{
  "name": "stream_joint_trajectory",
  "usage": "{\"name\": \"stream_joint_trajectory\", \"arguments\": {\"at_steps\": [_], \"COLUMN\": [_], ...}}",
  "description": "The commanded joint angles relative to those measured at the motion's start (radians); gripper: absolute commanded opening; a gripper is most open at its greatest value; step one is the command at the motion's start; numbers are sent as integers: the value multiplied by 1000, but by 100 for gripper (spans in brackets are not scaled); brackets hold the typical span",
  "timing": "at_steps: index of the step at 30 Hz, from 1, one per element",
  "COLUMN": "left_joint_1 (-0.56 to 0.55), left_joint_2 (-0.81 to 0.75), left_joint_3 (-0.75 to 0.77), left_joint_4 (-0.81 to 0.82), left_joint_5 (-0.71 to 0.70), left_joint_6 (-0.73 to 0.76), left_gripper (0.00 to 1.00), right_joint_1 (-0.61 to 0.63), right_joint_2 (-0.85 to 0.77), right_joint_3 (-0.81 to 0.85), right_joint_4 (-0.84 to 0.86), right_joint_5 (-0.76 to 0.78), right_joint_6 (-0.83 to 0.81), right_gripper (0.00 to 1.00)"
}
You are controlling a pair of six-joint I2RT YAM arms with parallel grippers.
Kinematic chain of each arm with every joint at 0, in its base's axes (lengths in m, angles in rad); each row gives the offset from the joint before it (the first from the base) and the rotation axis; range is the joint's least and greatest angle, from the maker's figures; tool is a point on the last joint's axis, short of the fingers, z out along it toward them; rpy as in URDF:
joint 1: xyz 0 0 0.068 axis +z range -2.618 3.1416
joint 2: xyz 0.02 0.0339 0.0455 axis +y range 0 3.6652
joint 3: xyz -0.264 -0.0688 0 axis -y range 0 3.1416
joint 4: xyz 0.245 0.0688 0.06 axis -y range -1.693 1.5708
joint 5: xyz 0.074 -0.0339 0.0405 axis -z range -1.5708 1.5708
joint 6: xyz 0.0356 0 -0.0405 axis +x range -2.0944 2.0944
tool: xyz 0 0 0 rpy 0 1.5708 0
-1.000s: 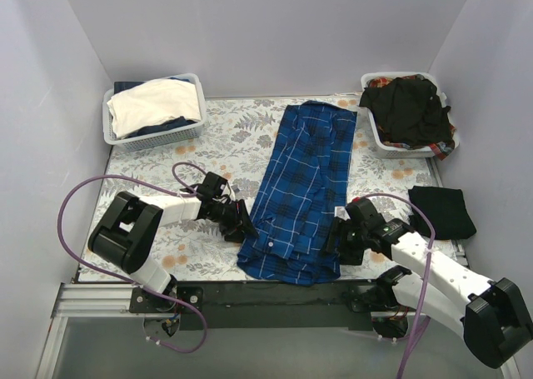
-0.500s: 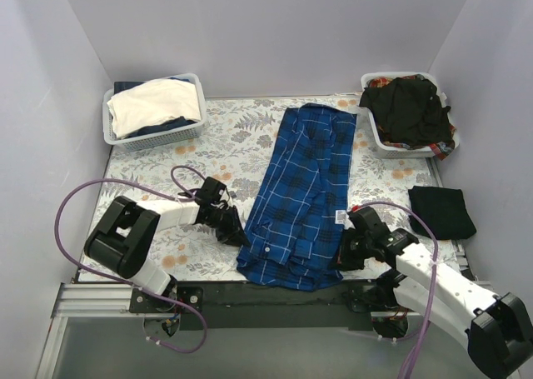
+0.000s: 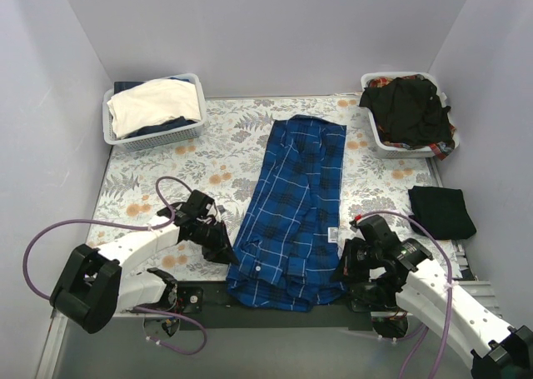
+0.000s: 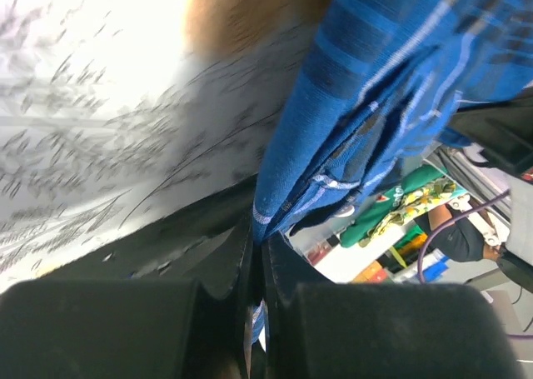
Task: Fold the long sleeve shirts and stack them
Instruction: Fold the shirt
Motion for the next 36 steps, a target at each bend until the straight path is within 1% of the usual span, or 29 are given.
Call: {"name": "stream_joint_trajectory", "arguments": {"at_steps": [1,5,6,8,9,12,18,22,26,28,32,33,34,36], "left_joint_1": [-8,-9,-9,-11,-11,-14,-15,-15,-15,-15,-15,-14,-14,-12], "left_joint_2": [-9,51,66,77,80,97,129,146,178,217,330,353,407,454], "left_joint_3": [-38,43,95,141,188,251,359,442,514,543,647,695,727,807], "left_joint_4": [-52,-49,-41,-23,-9,14,31,57,114,155,181,184,180,166], "left_joint_5": [1,-47,-53,-53,-54,-39,-53,-90,-142,-169,-229,-238,-275,-312], "left_joint_6": [-31,-19,-26,-37,-52,-69,-101,-132,-173,-193,-190,-178,-171,-154], "left_gripper": [0,0,0,0,0,0,0,0,0,0,0,0,0,0], "right_joint_1": [0,0,0,0,0,0,0,-1,-7,-14,-46,-53,-66,-115], "right_joint_2": [23,61,80,100,116,153,222,238,250,265,298,316,327,363], "right_joint_3": [13,100,119,166,179,223,306,355,371,374,381,383,388,404], "right_joint_4": [-45,-39,-34,-3,9,55,103,139,202,233,297,314,323,349], "right_joint_5": [-12,28,36,31,28,17,56,178,258,306,372,413,425,444], "right_joint_6": [-17,-47,-51,-55,-55,-55,-54,-18,26,35,49,46,35,8], "right_gripper": [1,1,1,1,1,1,1,1,1,1,1,1,1,1]}}
